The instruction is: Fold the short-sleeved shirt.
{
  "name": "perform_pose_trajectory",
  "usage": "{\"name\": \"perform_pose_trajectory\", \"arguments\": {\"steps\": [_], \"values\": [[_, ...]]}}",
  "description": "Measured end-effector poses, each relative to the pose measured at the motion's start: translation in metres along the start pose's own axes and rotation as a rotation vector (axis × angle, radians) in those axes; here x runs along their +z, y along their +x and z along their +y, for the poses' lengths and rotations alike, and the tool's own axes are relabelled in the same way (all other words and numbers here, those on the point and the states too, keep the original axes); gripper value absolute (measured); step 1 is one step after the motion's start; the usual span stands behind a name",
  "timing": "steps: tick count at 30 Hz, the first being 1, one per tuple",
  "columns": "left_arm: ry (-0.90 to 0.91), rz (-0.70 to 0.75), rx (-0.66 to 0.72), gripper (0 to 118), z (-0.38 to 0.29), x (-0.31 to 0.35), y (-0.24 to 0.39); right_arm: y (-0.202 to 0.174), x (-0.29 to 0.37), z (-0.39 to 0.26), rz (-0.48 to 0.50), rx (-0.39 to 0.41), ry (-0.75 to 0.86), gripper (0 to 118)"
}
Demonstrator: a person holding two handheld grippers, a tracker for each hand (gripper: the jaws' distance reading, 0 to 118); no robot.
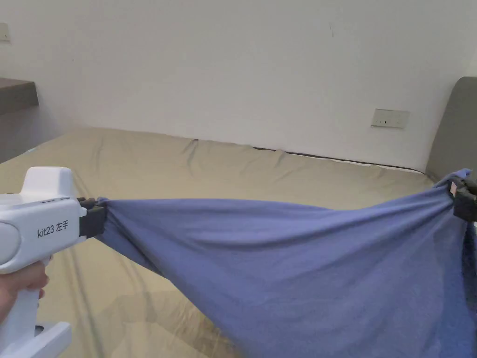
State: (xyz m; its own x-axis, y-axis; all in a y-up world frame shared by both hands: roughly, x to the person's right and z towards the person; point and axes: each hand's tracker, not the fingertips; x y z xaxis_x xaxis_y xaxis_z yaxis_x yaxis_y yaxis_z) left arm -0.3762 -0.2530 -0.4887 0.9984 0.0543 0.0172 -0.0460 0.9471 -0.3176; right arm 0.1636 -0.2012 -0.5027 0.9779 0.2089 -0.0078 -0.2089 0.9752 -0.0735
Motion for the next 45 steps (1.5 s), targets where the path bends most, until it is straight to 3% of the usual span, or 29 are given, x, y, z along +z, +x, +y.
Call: {"name": "perform_pose_trajectory", "arguments": {"steps": [3, 9, 12, 16, 29, 36, 45], "values": [[0.067, 0.003, -0.017, 0, 0.034, 0.004, 0.009, 0.015, 0.015, 0.023, -0.048, 0.022, 0.027, 6], [0.135, 0.008, -0.067, 0, 0.091, -0.002, 0.019, 0.034, 0.016, 0.057, -0.094, -0.053, 0.064, 6], [0.159, 0.024, -0.048, 0, 0.125, -0.012, 0.016, 0.036, 0.0, 0.077, -0.105, -0.052, 0.092, 6], [0.198, 0.109, -0.167, 0, 0.166, -0.034, 0.025, 0.034, -0.035, 0.107, -0.126, -0.044, 0.131, 6], [0.323, 0.22, -0.21, 0, 0.279, -0.124, 0.027, 0.031, -0.178, 0.189, -0.198, -0.087, 0.236, 6], [0.352, 0.25, -0.145, 0, 0.274, -0.188, 0.029, 0.024, -0.239, 0.194, -0.222, -0.082, 0.276, 6], [0.183, 0.227, -0.163, 0, 0.175, -0.284, 0.031, 0.001, -0.304, 0.083, -0.221, -0.019, 0.087, 6]]}}
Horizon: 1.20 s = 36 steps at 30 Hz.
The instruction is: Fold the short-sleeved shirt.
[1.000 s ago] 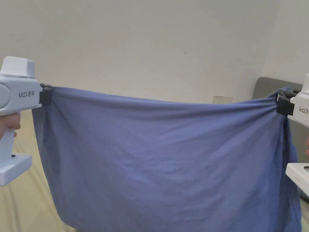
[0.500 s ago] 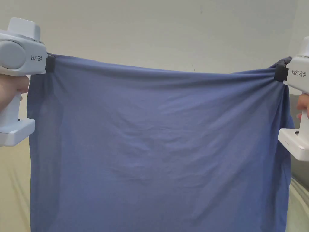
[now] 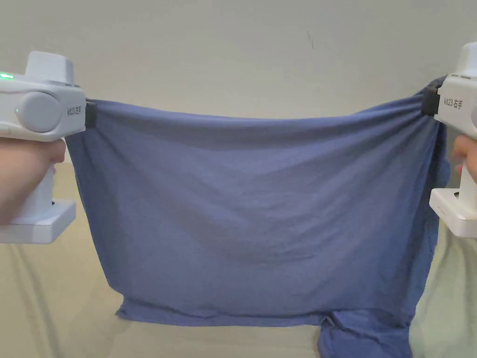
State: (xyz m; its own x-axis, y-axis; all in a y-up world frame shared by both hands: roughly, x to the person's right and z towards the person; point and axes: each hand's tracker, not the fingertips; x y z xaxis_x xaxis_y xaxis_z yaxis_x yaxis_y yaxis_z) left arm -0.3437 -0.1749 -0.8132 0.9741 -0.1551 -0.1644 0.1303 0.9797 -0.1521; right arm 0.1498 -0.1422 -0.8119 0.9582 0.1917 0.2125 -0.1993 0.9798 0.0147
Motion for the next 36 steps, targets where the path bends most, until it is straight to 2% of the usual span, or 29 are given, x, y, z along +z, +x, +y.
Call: {"name": "perform_pose_trajectory", "arguments": {"steps": [5, 6, 9, 10, 11, 12, 15, 20, 23, 26, 32, 36], "values": [[-0.076, -0.015, -0.052, 0, -0.069, -0.01, 0.019, -0.004, 0.002, -0.076, 0.06, -0.058, -0.1, 6], [-0.113, -0.035, -0.031, 0, -0.082, -0.01, 0.02, -0.006, 0.004, -0.091, 0.052, -0.026, -0.1, 6], [-0.18, -0.048, 0.028, 0, -0.12, -0.004, 0.024, -0.008, 0.019, -0.136, 0.069, -0.009, -0.153, 6], [-0.182, -0.053, 0.027, 0, -0.128, 0.002, 0.025, -0.008, 0.026, -0.149, 0.078, -0.051, -0.216, 6], [-0.185, -0.059, 0.03, 0, -0.139, 0.01, 0.025, -0.007, 0.035, -0.161, 0.085, -0.035, -0.206, 6], [-0.193, -0.068, 0.036, 0, -0.149, 0.018, 0.025, -0.006, 0.047, -0.173, 0.114, -0.064, -0.244, 6], [-0.222, -0.1, 0.032, 0, -0.174, 0.046, 0.023, -0.003, 0.089, -0.193, 0.128, -0.057, -0.248, 6], [-0.234, -0.127, 0.02, 0, -0.202, 0.107, 0.016, -0.001, 0.161, -0.213, 0.16, -0.021, -0.279, 6], [-0.247, -0.154, 0.01, 0, -0.212, 0.149, 0.006, 0.006, 0.21, -0.217, 0.195, -0.037, -0.294, 6], [-0.245, -0.17, 0.004, 0, -0.217, 0.193, -0.007, 0.014, 0.259, -0.218, 0.198, 0.019, -0.256, 6], [-0.254, -0.195, 0.033, 0, -0.226, 0.272, -0.036, 0.046, 0.341, -0.216, 0.201, -0.034, -0.277, 6], [-0.317, -0.232, 0.021, 0, -0.254, 0.313, -0.047, 0.059, 0.382, -0.231, 0.226, 0.021, -0.305, 6]]}}
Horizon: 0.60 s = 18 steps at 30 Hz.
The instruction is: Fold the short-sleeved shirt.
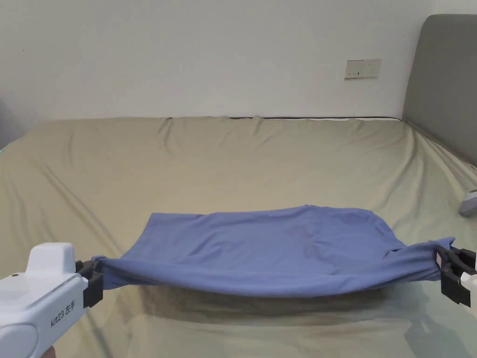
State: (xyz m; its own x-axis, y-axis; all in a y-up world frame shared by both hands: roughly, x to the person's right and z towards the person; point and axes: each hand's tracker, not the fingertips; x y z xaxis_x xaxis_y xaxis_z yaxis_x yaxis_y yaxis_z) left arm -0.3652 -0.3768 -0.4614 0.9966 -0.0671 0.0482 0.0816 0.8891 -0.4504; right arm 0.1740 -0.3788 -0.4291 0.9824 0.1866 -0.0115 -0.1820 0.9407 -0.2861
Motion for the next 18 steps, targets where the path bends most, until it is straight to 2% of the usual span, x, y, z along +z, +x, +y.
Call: {"name": "perform_pose_trajectory", "arguments": {"steps": [1, 5, 7, 8, 9, 10, 12, 16, 17, 18], "values": [[-0.029, -0.01, -0.029, 0, -0.011, 0.003, 0.001, -0.001, 0.005, -0.008, 0.006, 0.005, -0.05, 6], [-0.172, -0.041, -0.115, 0, -0.056, 0.001, 0.001, -0.01, 0.013, -0.053, 0.013, 0.117, -0.167, 6], [-0.22, -0.057, -0.119, 0, -0.073, -0.006, -0.002, -0.009, 0.012, -0.069, 0.039, 0.1, -0.238, 6], [-0.256, -0.062, -0.133, 0, -0.08, -0.009, -0.002, -0.01, 0.011, -0.079, 0.068, 0.063, -0.333, 6], [-0.278, -0.066, -0.147, 0, -0.086, -0.012, -0.002, -0.009, 0.01, -0.087, 0.051, 0.077, -0.316, 6], [-0.294, -0.081, -0.151, 0, -0.09, -0.014, -0.002, -0.009, 0.01, -0.094, 0.075, 0.064, -0.383, 6], [-0.311, -0.076, -0.163, 0, -0.098, -0.018, 0.0, -0.012, 0.008, -0.108, 0.073, 0.115, -0.42, 6], [-0.33, -0.086, -0.155, 0, -0.106, -0.013, 0.003, -0.008, 0.0, -0.118, 0.074, 0.092, -0.451, 7], [-0.35, -0.093, -0.121, 4, -0.105, -0.014, 0.002, -0.003, -0.003, -0.121, 0.068, 0.089, -0.447, 8], [-0.356, -0.096, -0.1, 18, -0.104, -0.01, 0.004, -0.001, -0.004, -0.121, 0.072, 0.073, -0.444, 15]]}}
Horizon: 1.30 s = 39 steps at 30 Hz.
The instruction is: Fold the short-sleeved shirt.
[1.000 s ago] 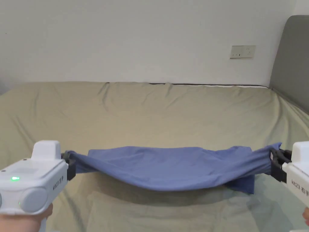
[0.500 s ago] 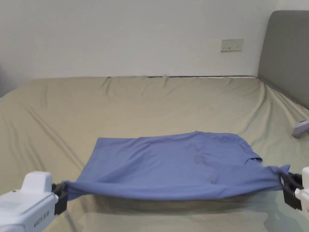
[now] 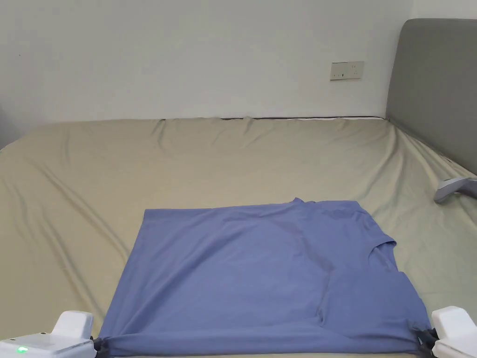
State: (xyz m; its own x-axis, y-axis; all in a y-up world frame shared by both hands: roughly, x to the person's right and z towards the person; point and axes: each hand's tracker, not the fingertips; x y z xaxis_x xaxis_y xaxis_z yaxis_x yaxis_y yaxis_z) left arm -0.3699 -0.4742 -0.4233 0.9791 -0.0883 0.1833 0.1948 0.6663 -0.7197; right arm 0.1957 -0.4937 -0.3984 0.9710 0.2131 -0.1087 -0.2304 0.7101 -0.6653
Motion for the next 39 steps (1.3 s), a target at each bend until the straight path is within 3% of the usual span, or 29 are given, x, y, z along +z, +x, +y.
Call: {"name": "perform_pose_trajectory", "arguments": {"steps": [1, 2, 3, 4, 5, 6, 8, 10, 11, 13, 14, 15, 16, 17, 18, 19, 20, 22, 23, 26, 27, 29, 30, 33, 37, 39], "values": [[0.001, 0.005, 0.004, 18, 0.0, 0.001, 0.001, 0.002, -0.001, 0.0, 0.008, -0.024, -0.004, 15], [0.001, 0.034, 0.011, 26, 0.002, 0.004, 0.003, 0.004, 0.0, 0.001, 0.007, -0.055, -0.01, 20], [0.002, 0.05, 0.017, 44, 0.004, 0.007, 0.004, 0.005, 0.003, 0.001, -0.009, -0.076, -0.007, 34], [0.009, 0.049, 0.025, 75, 0.007, 0.013, 0.004, 0.007, 0.008, 0.002, -0.03, -0.11, 0.02, 62], [0.045, 0.039, 0.031, 101, 0.011, 0.023, 0.006, 0.011, 0.016, 0.006, -0.048, -0.154, 0.06, 98], [0.106, 0.042, 0.027, 103, 0.016, 0.035, 0.008, 0.015, 0.026, 0.012, -0.021, -0.2, 0.1, 112], [0.219, 0.066, 0.022, 101, 0.028, 0.062, 0.011, 0.018, 0.053, 0.027, -0.005, -0.279, 0.195, 113], [0.342, 0.076, 0.034, 97, 0.038, 0.093, 0.015, 0.013, 0.08, 0.042, -0.052, -0.286, 0.318, 113], [0.41, 0.07, 0.058, 79, 0.041, 0.112, 0.018, 0.007, 0.098, 0.049, -0.053, -0.29, 0.376, 111], [0.522, 0.061, 0.118, 22, 0.037, 0.134, 0.021, -0.002, 0.123, 0.059, -0.057, -0.283, 0.459, 94], [0.555, 0.066, 0.136, 0, 0.035, 0.143, 0.024, -0.008, 0.133, 0.062, -0.087, -0.27, 0.489, 63], [0.568, 0.093, 0.126, 0, 0.032, 0.149, 0.029, -0.017, 0.144, 0.064, -0.118, -0.239, 0.55, 24], [0.585, 0.109, 0.128, 0, 0.028, 0.15, 0.03, -0.022, 0.149, 0.066, -0.15, -0.21, 0.59, 1], [0.578, 0.09, 0.125, 0, 0.025, 0.153, 0.031, -0.026, 0.156, 0.066, -0.157, -0.243, 0.6, 1], [0.569, 0.067, 0.126, 0, 0.024, 0.154, 0.031, -0.026, 0.16, 0.068, -0.151, -0.174, 0.676, 1], [0.554, 0.051, 0.129, 0, 0.023, 0.154, 0.031, -0.029, 0.159, 0.067, -0.062, -0.236, 0.595, 1], [0.534, 0.04, 0.131, 0, 0.021, 0.148, 0.029, -0.033, 0.158, 0.067, -0.072, -0.264, 0.563, 1], [0.467, 0.021, 0.118, 0, 0.019, 0.138, 0.025, -0.037, 0.158, 0.068, -0.104, -0.153, 0.652, 1], [0.406, 0.015, 0.114, 0, 0.02, 0.13, 0.021, -0.039, 0.154, 0.067, -0.031, -0.241, 0.543, 1], [0.199, -0.016, 0.142, 2, 0.022, 0.087, -0.001, -0.043, 0.148, 0.065, -0.059, -0.207, 0.557, 1], [0.118, 0.015, 0.144, 15, 0.024, 0.073, -0.006, -0.043, 0.144, 0.064, -0.044, -0.215, 0.535, 1], [-0.02, 0.027, 0.176, 64, 0.025, 0.036, -0.019, -0.045, 0.139, 0.062, -0.033, -0.222, 0.511, 1], [-0.049, 0.02, 0.198, 78, 0.024, 0.025, -0.023, -0.046, 0.136, 0.062, -0.018, -0.219, 0.488, 1], [-0.077, -0.005, 0.136, 84, 0.017, 0.001, -0.016, -0.049, 0.129, 0.062, 0.002, -0.204, 0.438, 1], [-0.109, 0.002, 0.035, 81, 0.009, -0.008, 0.0, -0.046, 0.12, 0.059, 0.007, -0.169, 0.409, 1], [-0.107, 0.006, 0.036, 30, 0.006, -0.009, 0.004, -0.048, 0.121, 0.059, 0.008, -0.155, 0.4, 1]]}}
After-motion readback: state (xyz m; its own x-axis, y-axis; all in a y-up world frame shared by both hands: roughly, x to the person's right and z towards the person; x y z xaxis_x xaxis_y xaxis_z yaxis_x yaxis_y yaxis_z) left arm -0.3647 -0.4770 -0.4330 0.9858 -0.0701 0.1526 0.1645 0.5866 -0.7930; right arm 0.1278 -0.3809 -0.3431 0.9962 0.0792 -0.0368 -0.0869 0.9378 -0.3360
